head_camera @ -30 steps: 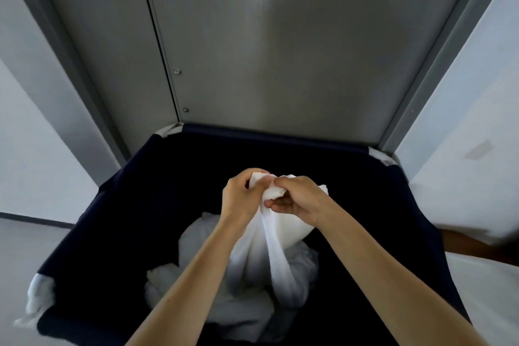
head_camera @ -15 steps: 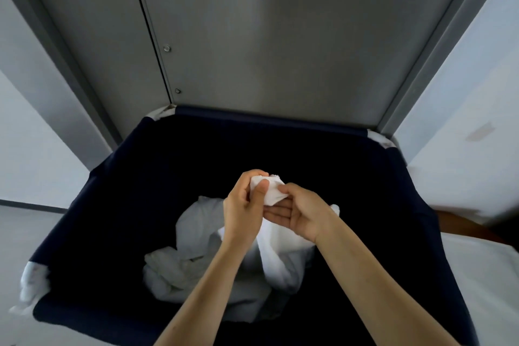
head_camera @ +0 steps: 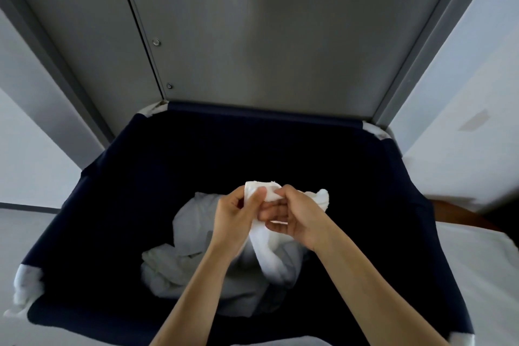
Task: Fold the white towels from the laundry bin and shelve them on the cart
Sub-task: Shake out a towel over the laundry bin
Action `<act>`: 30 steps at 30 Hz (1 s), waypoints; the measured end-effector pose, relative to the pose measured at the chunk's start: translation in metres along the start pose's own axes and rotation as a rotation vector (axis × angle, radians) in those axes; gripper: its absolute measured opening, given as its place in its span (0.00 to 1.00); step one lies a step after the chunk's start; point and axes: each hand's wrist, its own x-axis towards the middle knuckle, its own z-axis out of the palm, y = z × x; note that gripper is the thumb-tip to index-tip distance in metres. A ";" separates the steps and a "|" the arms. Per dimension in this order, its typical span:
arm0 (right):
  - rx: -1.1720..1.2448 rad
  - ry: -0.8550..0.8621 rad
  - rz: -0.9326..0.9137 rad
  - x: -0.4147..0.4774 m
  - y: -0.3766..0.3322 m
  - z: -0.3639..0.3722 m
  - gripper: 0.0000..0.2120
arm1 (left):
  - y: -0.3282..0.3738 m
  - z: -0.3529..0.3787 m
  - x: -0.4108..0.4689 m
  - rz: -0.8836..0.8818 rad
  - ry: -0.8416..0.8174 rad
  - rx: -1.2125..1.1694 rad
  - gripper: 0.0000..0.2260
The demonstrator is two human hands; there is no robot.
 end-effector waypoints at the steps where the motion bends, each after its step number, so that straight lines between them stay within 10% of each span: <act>1: -0.110 0.047 -0.016 0.001 0.003 0.000 0.19 | -0.002 0.001 -0.002 0.020 0.033 0.049 0.21; 6: -0.737 0.410 -0.553 0.012 0.008 -0.017 0.14 | -0.006 0.005 -0.003 0.069 0.175 0.149 0.15; 17: -0.981 -0.076 -0.605 0.017 0.027 -0.041 0.11 | 0.017 -0.007 0.016 0.248 0.217 0.088 0.20; 23: -1.091 0.353 -1.417 0.030 0.055 -0.031 0.16 | 0.025 -0.006 0.033 0.270 0.272 0.049 0.22; 30: -1.372 0.210 -1.081 0.043 0.064 -0.035 0.19 | 0.021 -0.005 0.037 0.247 0.315 0.041 0.20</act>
